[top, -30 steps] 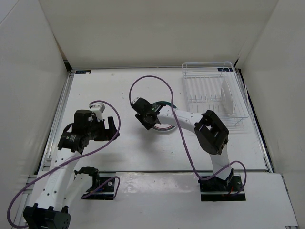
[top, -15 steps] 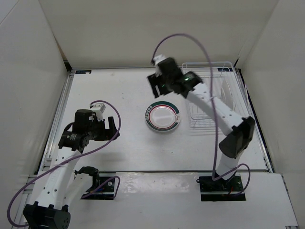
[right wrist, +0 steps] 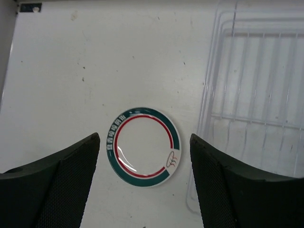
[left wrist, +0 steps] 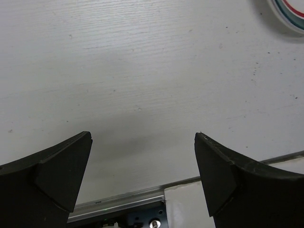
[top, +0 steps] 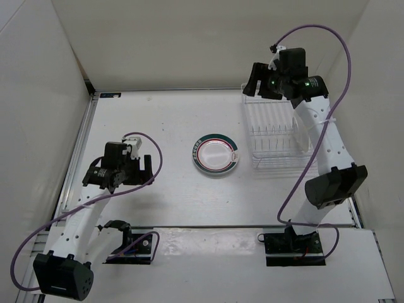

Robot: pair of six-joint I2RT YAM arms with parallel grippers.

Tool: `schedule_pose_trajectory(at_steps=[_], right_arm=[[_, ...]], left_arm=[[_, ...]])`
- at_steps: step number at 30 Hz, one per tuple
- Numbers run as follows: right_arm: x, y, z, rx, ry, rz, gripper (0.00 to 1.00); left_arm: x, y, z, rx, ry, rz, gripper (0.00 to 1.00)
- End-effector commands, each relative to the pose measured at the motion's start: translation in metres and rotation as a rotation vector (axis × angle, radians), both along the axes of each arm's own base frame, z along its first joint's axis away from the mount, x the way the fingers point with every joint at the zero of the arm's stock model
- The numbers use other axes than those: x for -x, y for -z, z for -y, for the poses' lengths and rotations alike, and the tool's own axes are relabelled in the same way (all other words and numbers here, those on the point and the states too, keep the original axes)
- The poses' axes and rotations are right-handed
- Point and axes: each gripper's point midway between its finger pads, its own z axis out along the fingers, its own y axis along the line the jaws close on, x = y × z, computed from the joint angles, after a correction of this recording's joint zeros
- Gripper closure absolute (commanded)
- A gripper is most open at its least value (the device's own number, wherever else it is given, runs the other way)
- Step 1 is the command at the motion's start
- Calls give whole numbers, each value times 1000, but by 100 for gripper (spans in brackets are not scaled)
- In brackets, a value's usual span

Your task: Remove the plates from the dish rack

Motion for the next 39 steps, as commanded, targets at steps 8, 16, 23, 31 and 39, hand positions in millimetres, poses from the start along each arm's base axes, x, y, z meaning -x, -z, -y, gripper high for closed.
schedule_pose_trajectory(at_steps=[8, 16, 23, 31, 39], right_arm=[[-8, 40, 58, -68, 174, -165, 22], [4, 23, 50, -200, 95, -154, 20], [33, 2, 92, -116, 222, -75, 11], [41, -2, 115, -119, 321, -52, 10], [29, 12, 139, -110, 366, -138, 15]], left_arm=[[-12, 10, -17, -110, -27, -2, 0], [-10, 4, -22, -124, -40, 22, 0], [-9, 3, -22, -111, -54, 47, 0], [-2, 8, -29, -159, -82, -2, 0], [8, 2, -17, -117, -89, -13, 0]])
